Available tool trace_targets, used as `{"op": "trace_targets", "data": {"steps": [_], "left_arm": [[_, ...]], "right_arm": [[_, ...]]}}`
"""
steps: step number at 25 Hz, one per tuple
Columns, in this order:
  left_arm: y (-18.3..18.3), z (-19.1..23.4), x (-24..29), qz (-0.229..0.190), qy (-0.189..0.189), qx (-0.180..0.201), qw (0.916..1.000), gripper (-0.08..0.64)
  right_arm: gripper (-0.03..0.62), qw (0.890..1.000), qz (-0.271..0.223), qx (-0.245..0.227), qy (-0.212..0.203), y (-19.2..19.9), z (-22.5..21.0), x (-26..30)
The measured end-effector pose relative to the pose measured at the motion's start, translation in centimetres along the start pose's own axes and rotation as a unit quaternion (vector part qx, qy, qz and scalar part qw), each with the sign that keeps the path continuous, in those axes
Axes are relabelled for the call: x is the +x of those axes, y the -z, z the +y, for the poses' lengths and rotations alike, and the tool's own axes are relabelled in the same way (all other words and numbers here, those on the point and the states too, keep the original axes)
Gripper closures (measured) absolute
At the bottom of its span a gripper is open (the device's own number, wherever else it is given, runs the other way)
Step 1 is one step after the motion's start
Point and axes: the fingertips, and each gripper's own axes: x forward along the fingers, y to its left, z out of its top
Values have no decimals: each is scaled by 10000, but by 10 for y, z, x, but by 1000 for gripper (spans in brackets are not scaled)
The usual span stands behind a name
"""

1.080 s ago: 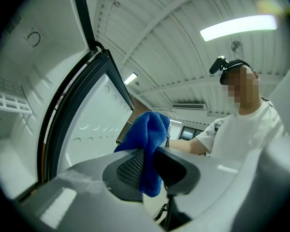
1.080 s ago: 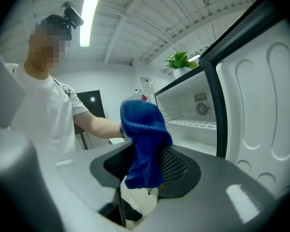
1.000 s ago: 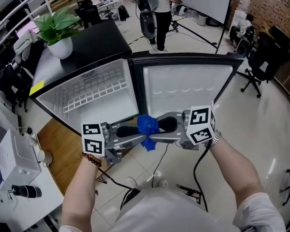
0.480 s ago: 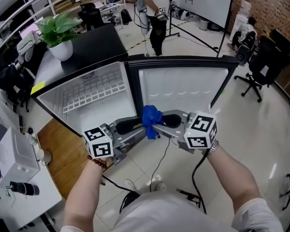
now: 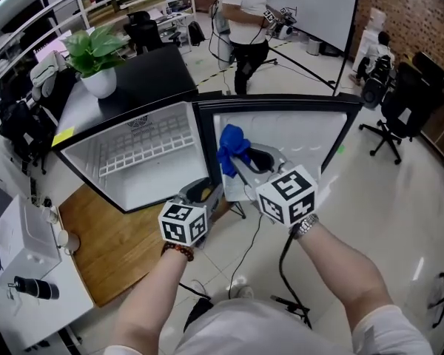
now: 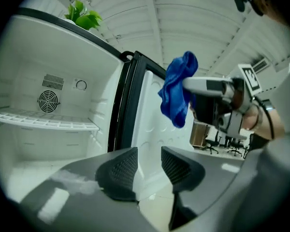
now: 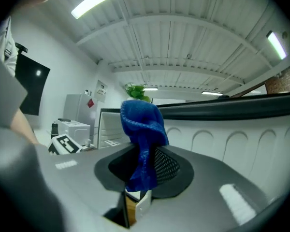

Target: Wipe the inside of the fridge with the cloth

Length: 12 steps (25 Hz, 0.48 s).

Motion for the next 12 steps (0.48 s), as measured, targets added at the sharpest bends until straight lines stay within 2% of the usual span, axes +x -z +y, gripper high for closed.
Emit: {"op": "trace_targets", "data": {"steps": [5,12], "left_arm": [[23,11,22,270,-559,-36,9981,394],[47,16,50,705,-927,-3,9932,348]], "right_arm": [[512,9983,33,-79,584,-13,-13,18],[512,9947,165,-123,1011,-20,-15,35]]}}
